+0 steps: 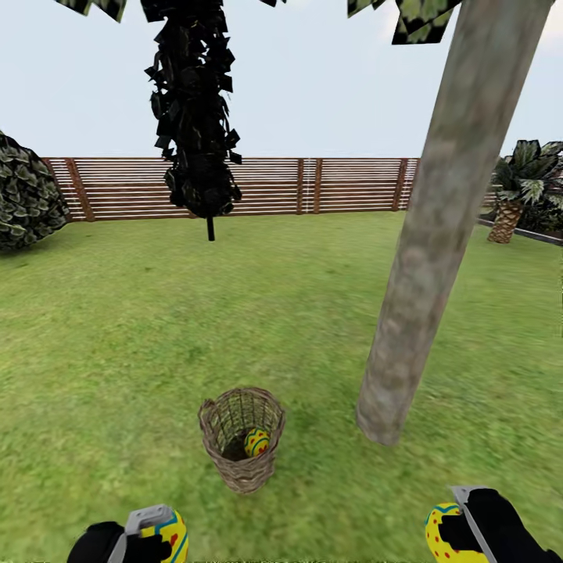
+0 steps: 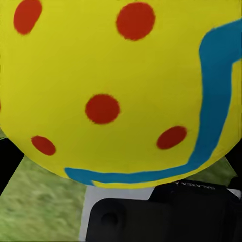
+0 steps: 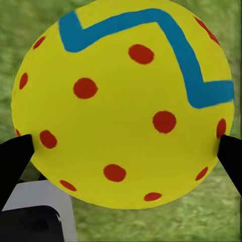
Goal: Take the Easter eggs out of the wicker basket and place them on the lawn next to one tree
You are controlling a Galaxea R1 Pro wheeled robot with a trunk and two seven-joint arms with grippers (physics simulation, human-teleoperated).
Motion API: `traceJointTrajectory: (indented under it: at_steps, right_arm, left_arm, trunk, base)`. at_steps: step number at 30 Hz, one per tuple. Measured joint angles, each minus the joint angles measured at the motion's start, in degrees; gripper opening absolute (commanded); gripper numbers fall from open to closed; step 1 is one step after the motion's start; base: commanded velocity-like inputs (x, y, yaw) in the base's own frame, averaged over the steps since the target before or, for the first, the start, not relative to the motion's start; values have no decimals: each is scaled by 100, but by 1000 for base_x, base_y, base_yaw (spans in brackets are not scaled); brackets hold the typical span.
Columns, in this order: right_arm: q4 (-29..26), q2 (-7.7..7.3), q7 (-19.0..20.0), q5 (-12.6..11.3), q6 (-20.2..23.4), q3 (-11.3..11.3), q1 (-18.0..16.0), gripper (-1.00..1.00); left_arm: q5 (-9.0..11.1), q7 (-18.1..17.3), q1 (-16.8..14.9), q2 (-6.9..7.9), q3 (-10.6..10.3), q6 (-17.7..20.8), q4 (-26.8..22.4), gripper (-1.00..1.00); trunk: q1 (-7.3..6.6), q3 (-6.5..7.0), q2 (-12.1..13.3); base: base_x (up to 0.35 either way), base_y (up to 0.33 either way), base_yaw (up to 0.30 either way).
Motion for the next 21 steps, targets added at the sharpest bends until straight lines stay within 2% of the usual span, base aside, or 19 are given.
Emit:
traceJointTrajectory:
  at_steps: [4, 13, 21]
  right_arm:
    - [-3, -2, -1, 7, 2, 1, 0, -100]
    - [8, 5, -9, 15, 11, 4, 0, -100]
    - [8, 4, -9, 16, 11, 4, 0, -100]
  left_arm:
    - [-6, 3, 0, -38, -9, 3, -1, -100]
    - [-48, 13, 0, -163, -32, 9, -2, -100]
    - [-53, 5, 0, -173, -33, 11, 0, -100]
  trunk:
    - [0, 0, 0]
    - [-1, 0, 0]
    - [-1, 0, 0]
  base:
    - [-114, -306, 0]
    - [-8, -345, 0]
    - [0, -347, 0]
